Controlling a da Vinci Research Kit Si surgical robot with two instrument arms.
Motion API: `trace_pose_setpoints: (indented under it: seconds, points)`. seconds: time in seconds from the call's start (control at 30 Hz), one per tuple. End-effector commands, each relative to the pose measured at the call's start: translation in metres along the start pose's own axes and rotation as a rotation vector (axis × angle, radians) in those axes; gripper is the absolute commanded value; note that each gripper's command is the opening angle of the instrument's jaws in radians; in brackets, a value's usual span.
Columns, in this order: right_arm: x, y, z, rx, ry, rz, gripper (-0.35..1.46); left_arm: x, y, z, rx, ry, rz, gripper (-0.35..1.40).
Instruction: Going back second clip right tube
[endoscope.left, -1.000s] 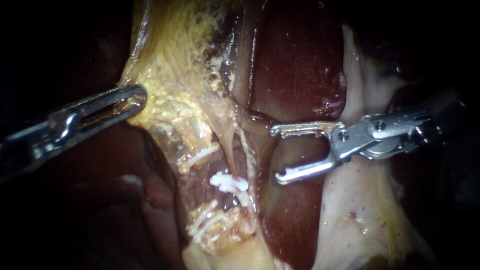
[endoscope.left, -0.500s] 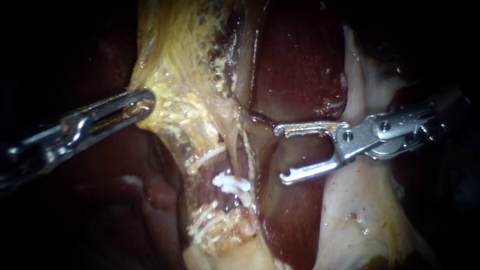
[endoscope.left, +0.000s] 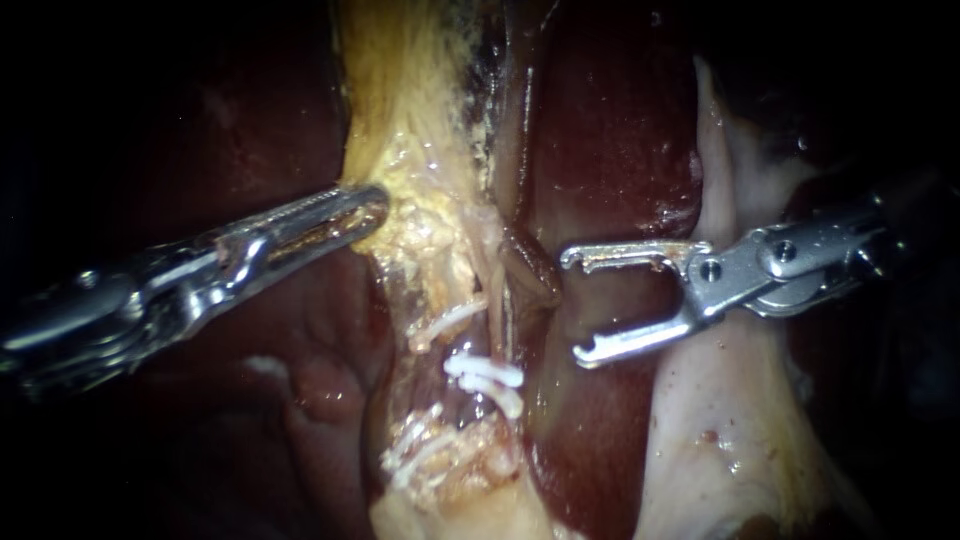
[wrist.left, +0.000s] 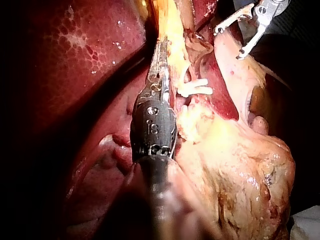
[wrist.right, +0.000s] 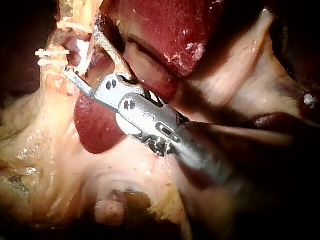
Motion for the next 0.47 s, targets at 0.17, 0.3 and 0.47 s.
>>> trace_pose_setpoints:
  seconds: [0.17,0.3,0.47]
  points:
    - [0.0,0.0,0.0,0.0,0.0,0.001,0.6,0.0002,-0.0003,0.0005,0.011,0.007,0.007,-0.35]
    - [0.0,-0.0001,0.0,0.001,0.0,0.0,0.6,0.0002,-0.0002,0.0004,0.016,0.009,0.009,-0.35]
    - [0.0001,-0.0002,0.0,-0.002,0.003,0.0,0.6,0.0001,-0.0002,0.0003,0.019,0.01,0.011,-0.35]
